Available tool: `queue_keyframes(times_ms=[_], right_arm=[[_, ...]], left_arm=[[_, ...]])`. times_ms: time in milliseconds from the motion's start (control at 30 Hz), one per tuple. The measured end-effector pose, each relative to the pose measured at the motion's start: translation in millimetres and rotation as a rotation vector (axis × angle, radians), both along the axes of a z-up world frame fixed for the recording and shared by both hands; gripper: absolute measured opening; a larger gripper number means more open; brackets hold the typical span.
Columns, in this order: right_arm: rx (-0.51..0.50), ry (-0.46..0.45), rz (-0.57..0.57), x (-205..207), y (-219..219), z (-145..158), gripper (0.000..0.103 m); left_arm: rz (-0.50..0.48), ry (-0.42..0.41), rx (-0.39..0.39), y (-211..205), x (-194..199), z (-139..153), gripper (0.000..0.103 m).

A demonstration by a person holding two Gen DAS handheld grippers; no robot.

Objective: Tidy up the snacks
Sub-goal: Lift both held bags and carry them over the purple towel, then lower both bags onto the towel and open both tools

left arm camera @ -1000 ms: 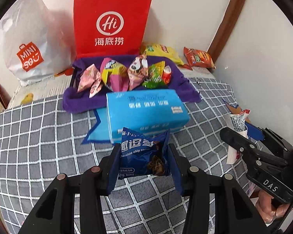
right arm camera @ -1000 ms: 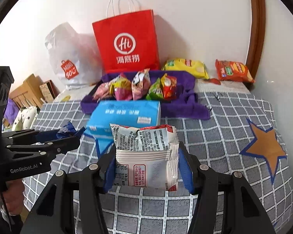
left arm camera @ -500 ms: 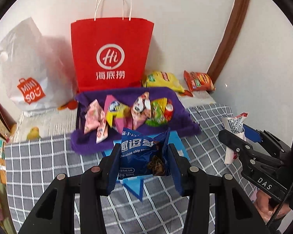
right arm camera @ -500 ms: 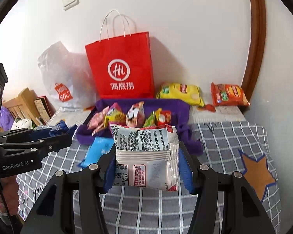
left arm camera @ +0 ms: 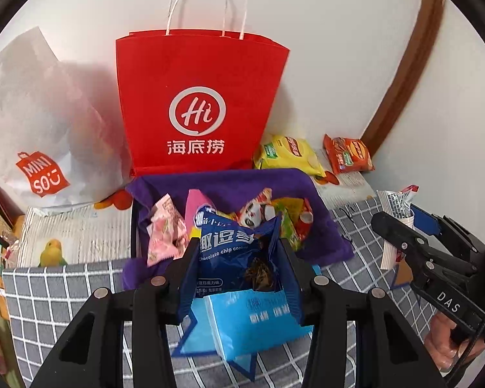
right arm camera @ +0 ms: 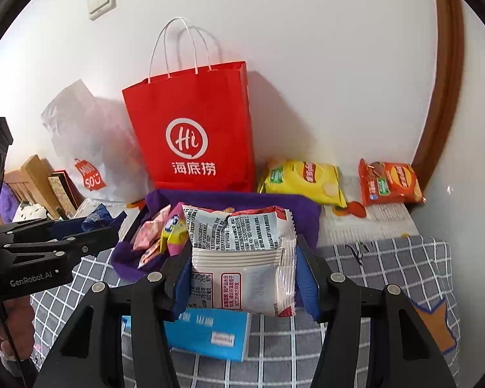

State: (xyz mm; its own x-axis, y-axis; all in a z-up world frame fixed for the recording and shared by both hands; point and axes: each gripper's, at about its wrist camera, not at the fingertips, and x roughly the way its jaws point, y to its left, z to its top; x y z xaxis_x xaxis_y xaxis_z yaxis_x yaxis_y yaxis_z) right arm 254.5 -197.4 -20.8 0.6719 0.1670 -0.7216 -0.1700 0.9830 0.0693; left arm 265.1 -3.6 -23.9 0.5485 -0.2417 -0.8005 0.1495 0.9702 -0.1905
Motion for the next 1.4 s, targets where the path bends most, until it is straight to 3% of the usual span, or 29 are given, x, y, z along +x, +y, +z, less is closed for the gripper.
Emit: queue_keyframes(times_ms=[533, 733, 800, 867, 1400], right_arm=[[0.016, 0.022, -0.006, 60, 8, -10, 0.055], [0.005, 0.042, -0.001, 79, 11, -25, 0.055], [0.000, 0.058, 0.007, 85, 9, -34, 0.055], [-0.006, 0.072, 0.010, 89, 7, -42, 0.055], [-0.038, 0.146, 0.040, 105, 17, -81, 0.056]], left_arm=[[-0.012, 0.007, 0.001, 8, 66, -9, 0.044], [0.000, 0.028, -0.041, 17, 84, -32, 0.044], [0.011, 0.037, -0.019, 18, 90, -42, 0.044], [0.013, 0.031, 0.022, 16, 92, -47, 0.044], [0.015, 0.084, 0.014, 17, 105, -72, 0.044]])
